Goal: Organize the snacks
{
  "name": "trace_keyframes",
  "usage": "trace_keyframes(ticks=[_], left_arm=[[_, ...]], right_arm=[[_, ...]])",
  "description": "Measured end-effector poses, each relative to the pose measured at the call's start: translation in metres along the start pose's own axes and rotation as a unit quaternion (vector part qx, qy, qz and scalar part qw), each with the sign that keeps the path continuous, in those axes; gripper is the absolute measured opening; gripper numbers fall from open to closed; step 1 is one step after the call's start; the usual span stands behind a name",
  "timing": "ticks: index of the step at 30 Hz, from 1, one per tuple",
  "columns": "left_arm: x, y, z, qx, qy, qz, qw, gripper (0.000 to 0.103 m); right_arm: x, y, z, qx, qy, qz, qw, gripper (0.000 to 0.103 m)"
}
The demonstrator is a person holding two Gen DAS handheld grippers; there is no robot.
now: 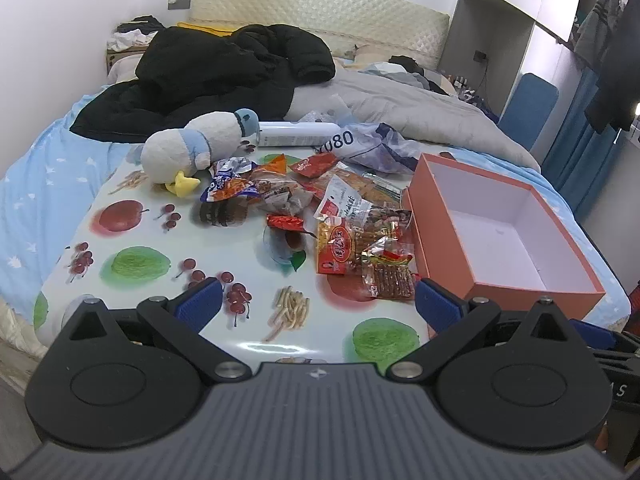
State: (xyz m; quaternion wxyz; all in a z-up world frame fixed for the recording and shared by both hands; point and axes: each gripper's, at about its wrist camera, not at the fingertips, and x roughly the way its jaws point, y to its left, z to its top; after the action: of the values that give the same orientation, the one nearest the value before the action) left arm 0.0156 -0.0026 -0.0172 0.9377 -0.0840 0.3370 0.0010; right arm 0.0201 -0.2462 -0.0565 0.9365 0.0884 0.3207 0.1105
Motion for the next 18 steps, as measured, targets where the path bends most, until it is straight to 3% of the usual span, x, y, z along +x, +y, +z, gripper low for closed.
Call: trace_keyframes(ticks=[7,10,18], left_arm=[[0.008,-0.001,-0.003,-0.003,0.006,-0.003,1.0,0.103],[0.023,0.0,-0.005,0.007,0.025,-0.009,0.9996,0.103],[0.074,0.017,-0.009,0.002,0.053,-0.009,0.9985,0.103]], right_arm=[[0.003,-0.001,-0.002,0.001,0.003,-0.002,1.0,0.103],[0.009,-0.001,-0.004,0.003,0.008,0.017,1.0,0.103],[0.037,0.006,-0.014,-0.003,0.012,-0.015,1.0,0.103]])
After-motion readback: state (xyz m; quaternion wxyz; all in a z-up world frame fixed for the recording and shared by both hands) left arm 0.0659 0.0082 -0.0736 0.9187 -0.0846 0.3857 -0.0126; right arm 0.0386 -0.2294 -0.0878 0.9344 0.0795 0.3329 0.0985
